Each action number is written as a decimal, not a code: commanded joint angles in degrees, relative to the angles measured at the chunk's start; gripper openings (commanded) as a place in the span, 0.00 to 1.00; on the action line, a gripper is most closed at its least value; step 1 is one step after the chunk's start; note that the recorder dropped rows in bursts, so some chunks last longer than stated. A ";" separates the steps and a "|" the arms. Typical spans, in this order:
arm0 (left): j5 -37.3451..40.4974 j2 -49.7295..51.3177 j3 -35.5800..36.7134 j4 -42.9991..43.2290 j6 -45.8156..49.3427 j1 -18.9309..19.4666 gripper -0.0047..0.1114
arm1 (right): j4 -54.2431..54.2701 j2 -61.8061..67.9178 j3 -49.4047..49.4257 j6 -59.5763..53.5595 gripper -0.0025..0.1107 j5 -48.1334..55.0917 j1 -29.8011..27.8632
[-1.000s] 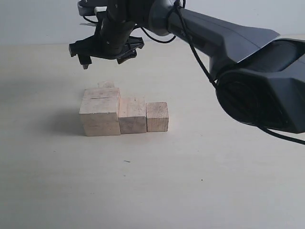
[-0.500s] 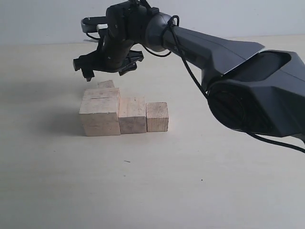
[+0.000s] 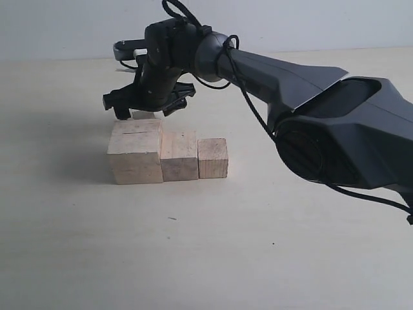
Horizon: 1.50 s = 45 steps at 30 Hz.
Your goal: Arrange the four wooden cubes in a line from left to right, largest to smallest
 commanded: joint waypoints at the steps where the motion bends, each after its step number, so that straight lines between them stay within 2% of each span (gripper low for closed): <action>1: -0.42 -0.24 -0.05 -0.15 -0.07 -0.42 0.04 | 0.12 -0.07 -0.64 -0.01 0.65 -0.30 -0.22; 3: -0.42 -0.24 -0.05 -0.15 -0.07 -0.42 0.04 | 0.12 -0.33 -1.02 -0.01 0.54 -0.42 -0.22; 8: -0.42 -0.24 -0.05 -0.15 -0.07 -0.42 0.04 | -0.27 -2.31 -2.64 -1.59 0.17 -0.60 -0.22; 11: -0.42 -0.24 -0.05 -0.15 -0.07 -0.42 0.04 | -0.59 -4.80 -3.64 -6.00 0.02 0.84 -0.22; 17: -0.42 -0.24 -0.05 -0.15 -0.07 -0.42 0.04 | -6.73 -11.05 -4.95 -7.45 0.02 11.16 -1.20; 19: -0.42 -0.24 -0.05 -0.15 -0.07 -0.42 0.04 | -6.85 -13.38 -4.95 -13.83 0.02 16.44 -2.33; 21: -0.42 -0.24 -0.05 -0.15 -0.07 -0.42 0.04 | -6.66 -15.08 -4.95 -17.26 0.02 17.51 -3.58; 29: -0.42 -0.24 -0.05 -0.15 -0.07 -0.42 0.04 | 5.54 -24.19 0.12 -27.43 0.02 17.51 -12.28; 33: -0.42 -0.24 -0.05 -0.15 -0.07 -0.42 0.04 | 7.65 -28.93 6.81 -33.20 0.02 17.51 -16.27; 37: -0.42 -0.24 -0.05 -0.15 -0.07 -0.42 0.04 | 17.69 -34.73 15.71 -43.02 0.02 17.51 -20.85; 41: -0.42 -0.24 -0.05 -0.15 -0.07 -0.42 0.04 | 29.91 -40.97 26.91 -56.56 0.02 17.51 -25.91; 45: -0.42 -0.24 -0.05 -0.15 -0.07 -0.42 0.04 | 36.55 -47.29 41.06 -71.60 0.02 17.51 -28.97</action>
